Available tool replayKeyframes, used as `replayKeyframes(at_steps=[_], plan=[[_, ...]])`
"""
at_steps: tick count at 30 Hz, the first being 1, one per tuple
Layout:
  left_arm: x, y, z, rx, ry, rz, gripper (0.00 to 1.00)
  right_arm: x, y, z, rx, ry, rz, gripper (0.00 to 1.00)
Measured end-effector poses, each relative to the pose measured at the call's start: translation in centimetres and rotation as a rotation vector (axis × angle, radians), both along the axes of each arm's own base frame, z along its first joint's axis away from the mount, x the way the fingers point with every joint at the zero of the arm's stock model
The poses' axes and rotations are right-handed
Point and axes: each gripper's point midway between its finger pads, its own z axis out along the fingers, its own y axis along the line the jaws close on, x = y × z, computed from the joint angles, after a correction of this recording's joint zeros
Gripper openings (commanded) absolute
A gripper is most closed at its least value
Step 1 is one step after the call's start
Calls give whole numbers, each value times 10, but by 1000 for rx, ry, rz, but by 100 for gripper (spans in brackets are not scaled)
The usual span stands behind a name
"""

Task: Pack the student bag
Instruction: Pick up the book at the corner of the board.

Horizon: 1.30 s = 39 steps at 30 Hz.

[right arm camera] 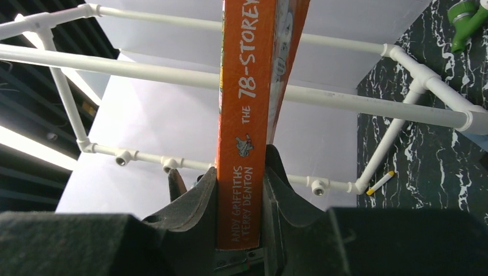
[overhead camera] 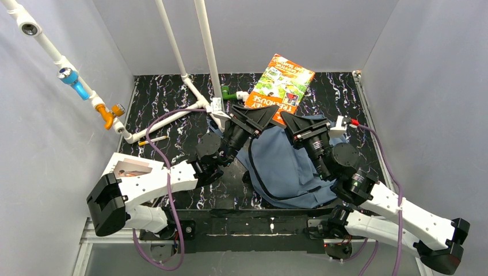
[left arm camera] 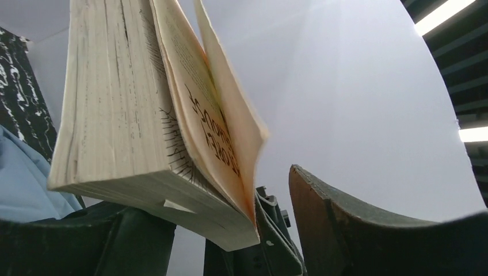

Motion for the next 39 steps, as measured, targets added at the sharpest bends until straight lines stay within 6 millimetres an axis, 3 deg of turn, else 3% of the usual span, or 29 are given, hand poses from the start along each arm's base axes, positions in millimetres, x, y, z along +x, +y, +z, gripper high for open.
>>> replayKeyframes(at_steps=[5,9,11,14,17,18,23,27,34,39], plan=[[6,4,-5,22,14,47,52,2,4,-4,-49,20,2,1],[11,7,-10,41,24,84,32,2,7,-4,-65,24,9,1],[13,8,-12,46,28,99,19,2,8,-5,-80,23,12,17],[13,10,-11,62,17,114,2,3,9,-10,-128,35,12,53],[10,15,-17,145,-35,142,0,-2,8,-18,-234,48,30,91],[9,20,-20,176,-50,157,0,-3,5,-23,-269,53,31,97],[-6,65,-41,396,-136,227,0,-18,-19,-86,-669,87,59,98],[-32,114,-31,547,-187,239,0,-29,-31,-137,-1064,95,170,98],[-72,192,-17,824,-169,214,0,-30,-1,-199,-1470,105,428,98],[-90,251,-52,962,-81,260,0,-36,33,-239,-1635,91,523,98]])
